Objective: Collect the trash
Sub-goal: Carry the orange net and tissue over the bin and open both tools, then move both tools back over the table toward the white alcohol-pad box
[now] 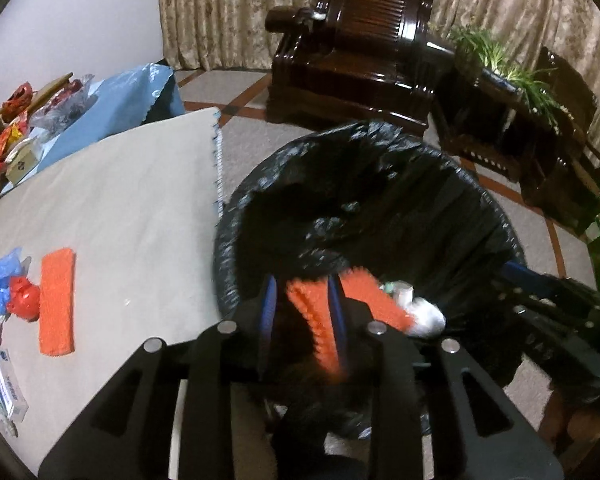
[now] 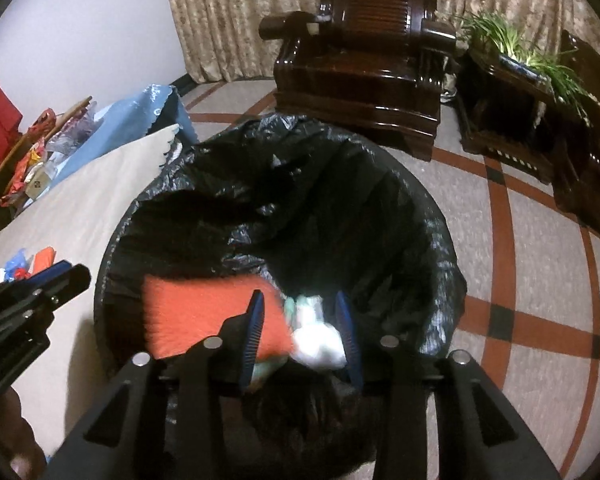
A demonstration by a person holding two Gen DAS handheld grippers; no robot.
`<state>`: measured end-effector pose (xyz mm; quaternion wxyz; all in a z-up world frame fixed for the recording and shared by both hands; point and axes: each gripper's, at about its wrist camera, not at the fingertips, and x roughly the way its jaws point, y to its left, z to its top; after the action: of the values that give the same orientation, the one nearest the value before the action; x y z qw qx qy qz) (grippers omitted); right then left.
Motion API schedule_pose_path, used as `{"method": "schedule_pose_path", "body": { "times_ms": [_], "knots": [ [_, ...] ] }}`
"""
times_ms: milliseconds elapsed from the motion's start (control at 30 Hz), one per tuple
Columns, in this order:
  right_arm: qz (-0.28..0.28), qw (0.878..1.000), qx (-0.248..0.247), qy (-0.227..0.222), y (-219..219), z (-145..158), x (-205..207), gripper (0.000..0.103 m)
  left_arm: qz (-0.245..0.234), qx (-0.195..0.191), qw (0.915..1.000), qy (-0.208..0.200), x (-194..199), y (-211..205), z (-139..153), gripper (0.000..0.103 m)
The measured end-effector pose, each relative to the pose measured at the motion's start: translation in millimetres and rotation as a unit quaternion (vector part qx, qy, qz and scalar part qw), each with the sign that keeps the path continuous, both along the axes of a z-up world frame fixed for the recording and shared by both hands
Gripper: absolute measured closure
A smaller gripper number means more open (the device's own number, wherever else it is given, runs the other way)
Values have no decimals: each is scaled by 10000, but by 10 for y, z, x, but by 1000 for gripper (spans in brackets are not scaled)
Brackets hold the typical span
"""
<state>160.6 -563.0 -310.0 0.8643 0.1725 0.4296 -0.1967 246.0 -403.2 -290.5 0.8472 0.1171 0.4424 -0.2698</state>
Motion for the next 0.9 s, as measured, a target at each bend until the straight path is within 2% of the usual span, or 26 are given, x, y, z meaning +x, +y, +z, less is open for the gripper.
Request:
{"method": "schedule_pose_path", "body": {
  "times_ms": [33, 100, 200, 333, 433, 667, 900],
  "knots": [
    [-11, 10000, 28, -35, 42, 21, -43, 66, 50, 31, 10000, -23, -14, 107, 4, 65],
    [16, 9999, 81, -135, 150, 79, -91, 66, 177, 85, 9998, -84, -31, 310, 29, 60],
    [199, 9994, 63, -260, 418, 174, -120, 66, 395, 181, 9989, -146, -17, 679, 95, 59],
    [664, 9969, 130, -398, 972, 287, -92, 66, 818, 202, 9961, -242, -3, 1323, 226, 49],
    [1046, 9933, 134, -464, 1418, 358, -30, 65, 1168, 228, 9922, -364, -6, 1846, 347, 46],
    [2031, 9771, 1, -633, 2596, 476, 155, 65, 2019, 392, 9765, -642, -37, 3109, 571, 42],
    [2619, 9620, -85, -764, 3428, 555, 333, 59, 2811, 461, 9560, -706, -119, 4132, 641, 39]
  ]
}}
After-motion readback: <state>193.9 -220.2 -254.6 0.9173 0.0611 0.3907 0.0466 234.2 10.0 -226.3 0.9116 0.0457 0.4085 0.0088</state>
